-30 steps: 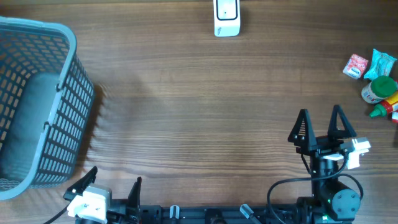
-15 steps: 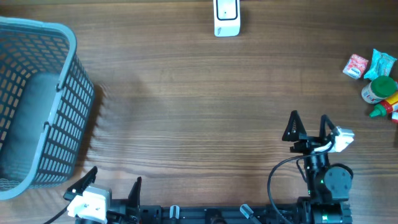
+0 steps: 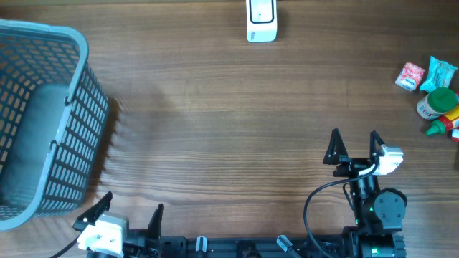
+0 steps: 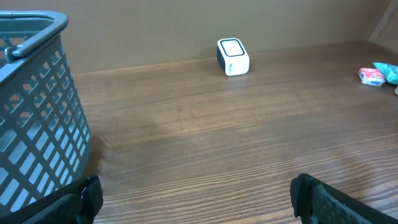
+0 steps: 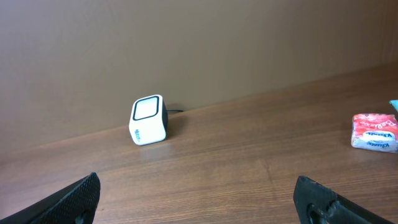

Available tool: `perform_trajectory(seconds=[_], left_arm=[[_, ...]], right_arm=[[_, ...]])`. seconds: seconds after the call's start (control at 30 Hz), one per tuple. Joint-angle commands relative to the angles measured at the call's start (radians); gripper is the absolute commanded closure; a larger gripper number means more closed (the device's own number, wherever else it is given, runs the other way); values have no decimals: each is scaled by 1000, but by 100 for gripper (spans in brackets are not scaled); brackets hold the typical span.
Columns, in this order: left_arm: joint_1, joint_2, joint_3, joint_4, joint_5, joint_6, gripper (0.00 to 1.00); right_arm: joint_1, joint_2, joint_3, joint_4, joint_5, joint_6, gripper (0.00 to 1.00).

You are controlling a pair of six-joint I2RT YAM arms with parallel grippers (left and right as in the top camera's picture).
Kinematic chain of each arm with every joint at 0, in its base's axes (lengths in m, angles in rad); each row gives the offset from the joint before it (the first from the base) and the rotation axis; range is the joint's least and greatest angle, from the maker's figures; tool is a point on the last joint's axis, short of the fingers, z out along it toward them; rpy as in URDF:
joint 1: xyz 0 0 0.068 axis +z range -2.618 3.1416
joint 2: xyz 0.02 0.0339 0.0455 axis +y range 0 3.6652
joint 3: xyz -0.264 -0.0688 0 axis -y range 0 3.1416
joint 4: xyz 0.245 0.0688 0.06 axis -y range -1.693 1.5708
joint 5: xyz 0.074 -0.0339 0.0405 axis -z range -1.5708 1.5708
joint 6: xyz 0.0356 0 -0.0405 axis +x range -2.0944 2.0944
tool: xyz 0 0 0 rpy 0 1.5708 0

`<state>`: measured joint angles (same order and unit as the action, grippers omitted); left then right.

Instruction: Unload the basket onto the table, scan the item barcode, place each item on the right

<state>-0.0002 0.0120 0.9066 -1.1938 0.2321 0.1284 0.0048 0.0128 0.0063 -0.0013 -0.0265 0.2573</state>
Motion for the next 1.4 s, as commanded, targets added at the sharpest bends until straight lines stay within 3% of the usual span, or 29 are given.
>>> perform_trajectory(seconds=[0.0,0.17,1.23,1.3,1.37], left_arm=[[-5,-7,0,3,-2,-6,0],[-5,-7,0,3,-2,-6,0],[-5,-7,0,6,-16,-4,0],[-5,-7,-4,59,98,-6,0],[-5,-7,-56,245,168,-6,0]], right_arm=[[-5,-10,-1,0,-19,-23,0],[-5,-10,-1,0,-16,-75,0],[-5,-9,-1,2,-16,-74,0],[-5,-9,-1,2,-16,-74,0],[-5,-9,-1,2,-16,-74,0]])
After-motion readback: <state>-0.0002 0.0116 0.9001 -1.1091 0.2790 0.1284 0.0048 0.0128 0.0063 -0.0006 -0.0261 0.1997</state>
